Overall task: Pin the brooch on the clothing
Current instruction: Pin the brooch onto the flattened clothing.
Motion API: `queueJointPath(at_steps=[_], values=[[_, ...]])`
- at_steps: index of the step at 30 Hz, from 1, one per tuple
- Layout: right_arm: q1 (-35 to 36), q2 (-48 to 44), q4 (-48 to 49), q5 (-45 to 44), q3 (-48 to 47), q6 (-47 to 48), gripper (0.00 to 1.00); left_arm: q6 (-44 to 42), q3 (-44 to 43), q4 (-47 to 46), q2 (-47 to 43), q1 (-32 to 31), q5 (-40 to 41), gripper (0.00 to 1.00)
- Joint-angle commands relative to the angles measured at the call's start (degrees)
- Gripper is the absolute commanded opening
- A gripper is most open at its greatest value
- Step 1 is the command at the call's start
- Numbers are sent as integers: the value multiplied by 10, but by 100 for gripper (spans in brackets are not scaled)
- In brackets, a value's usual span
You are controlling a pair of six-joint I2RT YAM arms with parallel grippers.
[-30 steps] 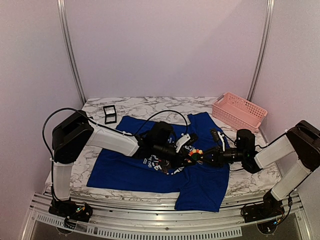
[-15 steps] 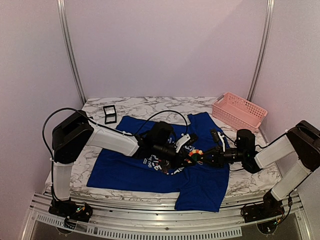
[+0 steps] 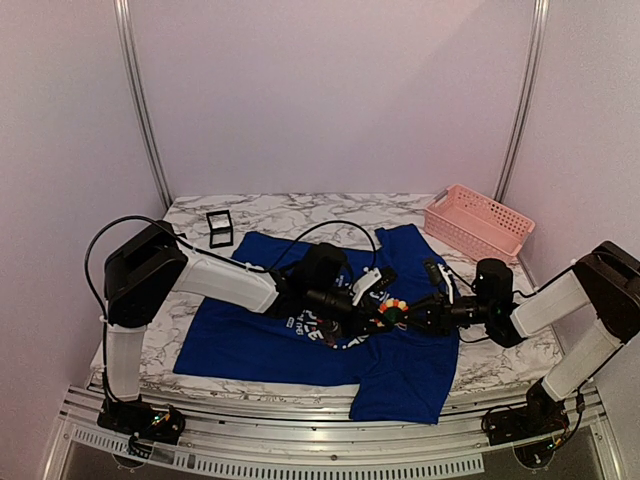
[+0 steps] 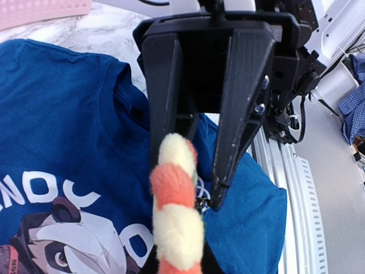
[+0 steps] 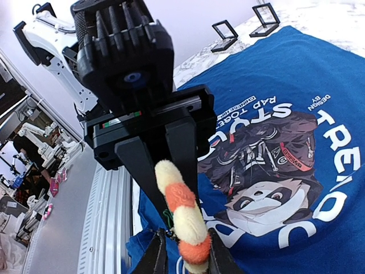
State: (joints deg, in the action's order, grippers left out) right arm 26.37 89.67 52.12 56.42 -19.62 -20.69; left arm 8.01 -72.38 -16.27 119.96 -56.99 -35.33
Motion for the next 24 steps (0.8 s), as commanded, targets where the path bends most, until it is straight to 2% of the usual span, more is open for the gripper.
queueJointPath(at_steps=[1,5,18,24], values=[[0,-6,18,21,7,-3,20,1,-3,-14,-10,3,2,1],[-1,-5,15,25,6,-1,11,0,-2,-15,-10,2,0,2],[-3,-4,23,27,9,-3,5,3,-3,-21,-10,3,-6,7],[-4,-1,14,27,7,-1,1,-3,-4,-12,-13,3,-3,15]])
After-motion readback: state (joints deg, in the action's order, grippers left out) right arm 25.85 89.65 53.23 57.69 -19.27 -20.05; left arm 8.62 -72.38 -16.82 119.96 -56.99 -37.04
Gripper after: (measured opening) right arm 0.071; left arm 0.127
